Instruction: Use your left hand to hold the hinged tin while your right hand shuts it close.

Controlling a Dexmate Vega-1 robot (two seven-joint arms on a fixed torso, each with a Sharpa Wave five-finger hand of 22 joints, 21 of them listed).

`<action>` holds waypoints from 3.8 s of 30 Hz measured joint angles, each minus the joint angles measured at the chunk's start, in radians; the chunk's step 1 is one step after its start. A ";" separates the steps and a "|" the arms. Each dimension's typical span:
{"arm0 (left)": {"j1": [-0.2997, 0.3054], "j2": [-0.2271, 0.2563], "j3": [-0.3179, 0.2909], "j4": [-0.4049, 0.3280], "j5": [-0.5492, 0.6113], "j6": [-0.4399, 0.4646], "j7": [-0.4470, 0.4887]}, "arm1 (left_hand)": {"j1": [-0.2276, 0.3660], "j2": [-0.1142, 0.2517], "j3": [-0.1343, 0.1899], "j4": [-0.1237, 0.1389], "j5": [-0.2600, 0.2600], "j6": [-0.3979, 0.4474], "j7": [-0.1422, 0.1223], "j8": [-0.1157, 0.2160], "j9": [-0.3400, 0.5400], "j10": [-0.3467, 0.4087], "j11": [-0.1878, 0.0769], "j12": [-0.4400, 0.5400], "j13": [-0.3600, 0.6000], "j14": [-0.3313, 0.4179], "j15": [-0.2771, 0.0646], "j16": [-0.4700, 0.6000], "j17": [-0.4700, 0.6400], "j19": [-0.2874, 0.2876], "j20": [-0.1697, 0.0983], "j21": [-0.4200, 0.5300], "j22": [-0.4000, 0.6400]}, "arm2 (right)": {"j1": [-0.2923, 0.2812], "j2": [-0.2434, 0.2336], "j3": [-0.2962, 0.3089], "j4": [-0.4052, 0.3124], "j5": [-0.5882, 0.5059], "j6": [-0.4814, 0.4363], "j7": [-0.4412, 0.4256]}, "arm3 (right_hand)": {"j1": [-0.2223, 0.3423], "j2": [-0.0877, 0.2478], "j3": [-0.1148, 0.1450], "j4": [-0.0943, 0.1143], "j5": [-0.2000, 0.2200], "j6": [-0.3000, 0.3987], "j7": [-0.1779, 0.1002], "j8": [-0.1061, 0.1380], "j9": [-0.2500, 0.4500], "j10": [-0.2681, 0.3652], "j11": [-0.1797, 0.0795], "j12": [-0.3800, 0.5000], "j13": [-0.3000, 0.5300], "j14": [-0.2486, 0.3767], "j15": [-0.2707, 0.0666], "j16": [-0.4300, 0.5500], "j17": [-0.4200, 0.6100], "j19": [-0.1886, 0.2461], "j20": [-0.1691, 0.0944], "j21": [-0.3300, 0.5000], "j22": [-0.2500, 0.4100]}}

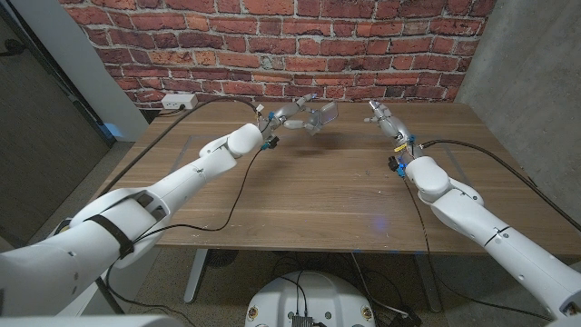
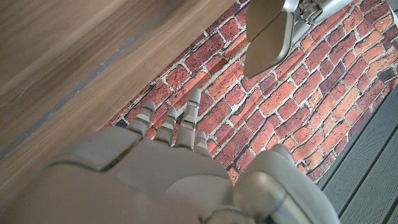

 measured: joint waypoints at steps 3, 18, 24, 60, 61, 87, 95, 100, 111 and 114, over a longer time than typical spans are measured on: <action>-0.001 -0.001 0.002 0.001 -0.003 -0.001 -0.007 | 0.000 0.000 0.000 0.000 0.000 0.001 0.006 0.000 0.005 0.004 0.004 0.000 0.000 0.000 0.000 0.000 0.000 0.000 0.000 -0.006 0.000 | 0.000 -0.003 -0.004 -0.013 0.000 -0.010 0.000 | 0.000 0.000 0.000 0.000 0.000 0.003 -0.003 0.000 0.000 0.000 0.000 0.000 0.000 0.000 0.000 0.000 0.000 0.004 0.004 0.000 0.000; -0.024 -0.024 0.020 0.035 -0.016 -0.017 -0.052 | 0.008 -0.008 0.009 -0.009 0.004 0.005 0.049 -0.025 0.005 0.009 0.009 0.000 0.000 0.009 0.002 -0.004 -0.005 0.000 0.000 -0.007 0.000 | 0.000 -0.012 -0.017 -0.044 0.008 -0.046 0.018 | -0.004 -0.004 -0.005 -0.006 0.000 0.007 0.000 0.000 0.000 0.005 -0.005 0.000 0.000 0.005 0.005 0.000 0.000 0.007 0.007 0.000 0.000; -0.039 -0.037 0.031 0.059 -0.017 -0.025 -0.066 | 0.008 -0.008 0.009 -0.009 0.004 0.005 0.049 -0.025 0.002 0.013 0.013 0.000 0.000 0.019 0.002 -0.004 -0.005 0.000 0.000 -0.007 0.000 | 0.000 -0.013 -0.017 -0.046 0.012 -0.036 0.022 | -0.004 -0.004 -0.005 -0.005 0.000 0.007 0.000 0.000 0.000 0.013 -0.013 0.000 0.000 0.005 0.005 0.000 0.000 0.007 0.007 0.000 0.000; -0.087 -0.093 0.075 0.159 0.003 -0.079 -0.075 | 0.008 -0.008 0.017 -0.017 0.008 0.005 0.059 -0.025 -0.008 0.025 0.025 0.000 0.000 0.025 -0.003 -0.012 -0.009 0.000 0.000 -0.007 0.000 | -0.030 -0.021 0.011 -0.065 0.064 0.056 0.070 | -0.008 0.000 -0.005 -0.005 0.000 0.017 0.000 0.000 0.000 0.044 -0.073 0.008 -0.010 0.029 0.003 -0.005 0.000 0.020 0.005 -0.009 0.000; -0.087 -0.093 0.075 0.159 0.003 -0.079 -0.075 | 0.008 -0.008 0.017 -0.017 0.008 0.005 0.059 -0.025 -0.008 0.025 0.025 0.000 0.000 0.025 -0.003 -0.012 -0.009 0.000 0.000 -0.007 0.000 | -0.030 -0.020 0.011 -0.065 0.064 0.056 0.070 | -0.008 0.000 -0.005 -0.005 0.000 0.017 0.000 0.000 0.000 0.044 -0.073 0.008 -0.010 0.029 0.003 -0.005 0.000 0.020 0.005 -0.009 0.000; -0.132 -0.144 0.105 0.261 0.012 -0.144 -0.077 | 0.017 -0.017 0.024 -0.024 0.004 0.003 0.087 -0.051 -0.028 0.033 0.033 0.000 0.000 0.062 -0.001 -0.012 -0.014 0.025 -0.003 -0.007 0.000 | 0.006 0.035 -0.019 0.002 0.124 0.202 0.182 | -0.006 0.020 -0.001 -0.001 0.000 0.021 0.004 0.000 0.000 0.043 -0.101 0.005 -0.016 0.023 0.005 -0.016 0.000 0.003 0.004 -0.016 0.000; -0.132 -0.146 0.105 0.271 0.003 -0.154 -0.075 | 0.029 -0.029 0.028 -0.028 0.003 0.005 0.095 -0.053 -0.035 0.043 0.043 0.000 0.000 0.071 0.000 -0.012 -0.022 0.034 -0.005 -0.007 0.000 | 0.021 0.045 -0.034 0.014 0.135 0.220 0.216 | -0.006 0.020 -0.001 -0.001 0.000 0.021 0.004 0.000 0.000 0.048 -0.106 0.005 -0.019 0.023 0.005 -0.016 0.000 0.003 0.004 -0.016 0.000; -0.133 -0.146 0.105 0.274 0.000 -0.160 -0.076 | 0.029 -0.029 0.028 -0.028 0.003 0.005 0.095 -0.054 -0.040 0.047 0.047 0.000 -0.008 0.071 0.000 -0.012 -0.023 0.034 -0.005 -0.007 0.000 | 0.029 0.051 -0.041 0.022 0.139 0.225 0.231 | -0.010 0.024 -0.001 -0.001 0.000 0.026 0.000 0.000 0.001 0.048 -0.106 0.001 -0.019 0.021 0.003 -0.016 0.000 -0.001 0.007 -0.016 0.000; -0.141 -0.155 0.102 0.308 -0.015 -0.178 -0.087 | 0.029 -0.029 0.028 -0.028 0.000 0.005 0.095 -0.054 -0.045 0.048 0.048 0.000 -0.017 0.071 0.000 -0.019 -0.023 0.034 -0.005 -0.007 0.000 | 0.036 0.049 -0.041 0.041 0.094 0.254 0.212 | 0.038 0.034 0.021 -0.024 0.000 0.013 -0.029 0.000 0.001 -0.039 -0.130 -0.043 -0.019 -0.020 -0.016 -0.031 -0.005 -0.004 0.004 -0.016 -0.003; -0.144 -0.154 0.104 0.309 -0.015 -0.179 -0.092 | 0.029 -0.029 0.028 -0.028 0.000 0.005 0.095 -0.054 -0.045 0.048 0.048 0.000 -0.018 0.071 0.000 -0.019 -0.023 0.034 -0.005 -0.007 0.000 | 0.036 0.046 -0.035 0.045 0.079 0.259 0.198 | 0.053 0.037 0.024 -0.038 0.000 0.019 -0.034 0.000 0.001 -0.056 -0.130 -0.050 -0.019 -0.023 -0.019 -0.031 -0.005 -0.004 0.004 -0.016 -0.003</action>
